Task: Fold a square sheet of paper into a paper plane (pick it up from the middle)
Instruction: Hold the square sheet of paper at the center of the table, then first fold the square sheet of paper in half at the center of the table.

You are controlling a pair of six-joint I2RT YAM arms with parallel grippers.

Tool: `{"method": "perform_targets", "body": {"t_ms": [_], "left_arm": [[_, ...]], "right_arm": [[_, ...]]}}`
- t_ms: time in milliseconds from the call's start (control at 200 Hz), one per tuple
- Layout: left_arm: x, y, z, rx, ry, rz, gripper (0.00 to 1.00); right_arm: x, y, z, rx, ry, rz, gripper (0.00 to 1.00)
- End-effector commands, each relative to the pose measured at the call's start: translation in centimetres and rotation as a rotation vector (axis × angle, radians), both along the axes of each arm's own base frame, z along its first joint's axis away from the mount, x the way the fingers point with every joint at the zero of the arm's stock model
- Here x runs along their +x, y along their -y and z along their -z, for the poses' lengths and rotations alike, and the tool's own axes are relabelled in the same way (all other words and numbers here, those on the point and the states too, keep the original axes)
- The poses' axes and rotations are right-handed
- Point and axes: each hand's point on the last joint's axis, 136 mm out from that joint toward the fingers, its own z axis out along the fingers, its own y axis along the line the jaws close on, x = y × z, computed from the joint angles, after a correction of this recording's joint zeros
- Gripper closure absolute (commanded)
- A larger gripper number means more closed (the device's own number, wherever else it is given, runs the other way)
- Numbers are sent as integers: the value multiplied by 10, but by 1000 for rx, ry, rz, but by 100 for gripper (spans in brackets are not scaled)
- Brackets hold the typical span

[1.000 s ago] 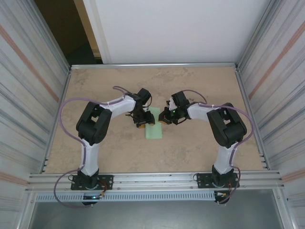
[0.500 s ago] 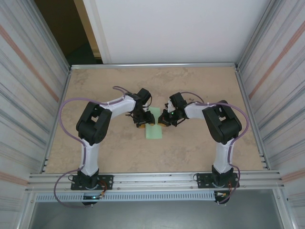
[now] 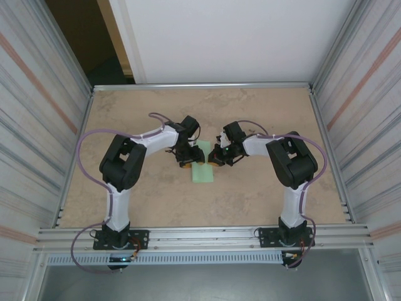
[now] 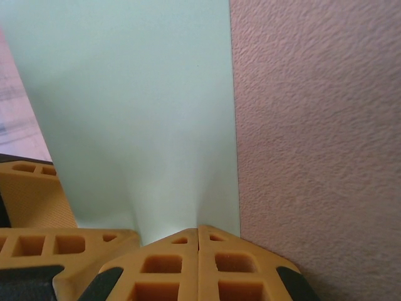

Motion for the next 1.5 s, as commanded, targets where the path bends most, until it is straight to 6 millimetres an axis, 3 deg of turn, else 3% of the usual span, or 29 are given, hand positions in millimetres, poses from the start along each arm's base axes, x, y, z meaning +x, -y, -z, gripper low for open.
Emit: {"method": "perform_targets", "body": {"t_ms": [0, 150, 276, 371, 521, 616, 752, 1007, 1493], "left_arm": [[7, -13, -16, 42, 73, -15, 45], [24, -17, -65, -56, 198, -65, 45], [27, 13, -102, -258, 338, 39, 48], [24, 29, -110, -374, 338, 60, 54], [13, 43, -80, -379, 233, 74, 74], [6, 40, -58, -337, 176, 68, 82], [1, 42, -44, -334, 130, 79, 89], [-1, 35, -15, -268, 62, 83, 94], [-11, -16, 29, -236, 16, 38, 96]], "right_arm": [[-34, 41, 62, -235, -146, 15, 100], [-40, 47, 71, -277, -164, 13, 100], [-41, 48, 74, -281, -175, 21, 100], [-41, 48, 75, -285, -176, 25, 100], [-43, 49, 80, -295, -191, 29, 100], [-45, 49, 83, -305, -200, 35, 100], [-48, 51, 89, -318, -216, 38, 100], [-51, 55, 92, -351, -218, 33, 100], [-61, 82, 102, -505, -249, -22, 100]]}}
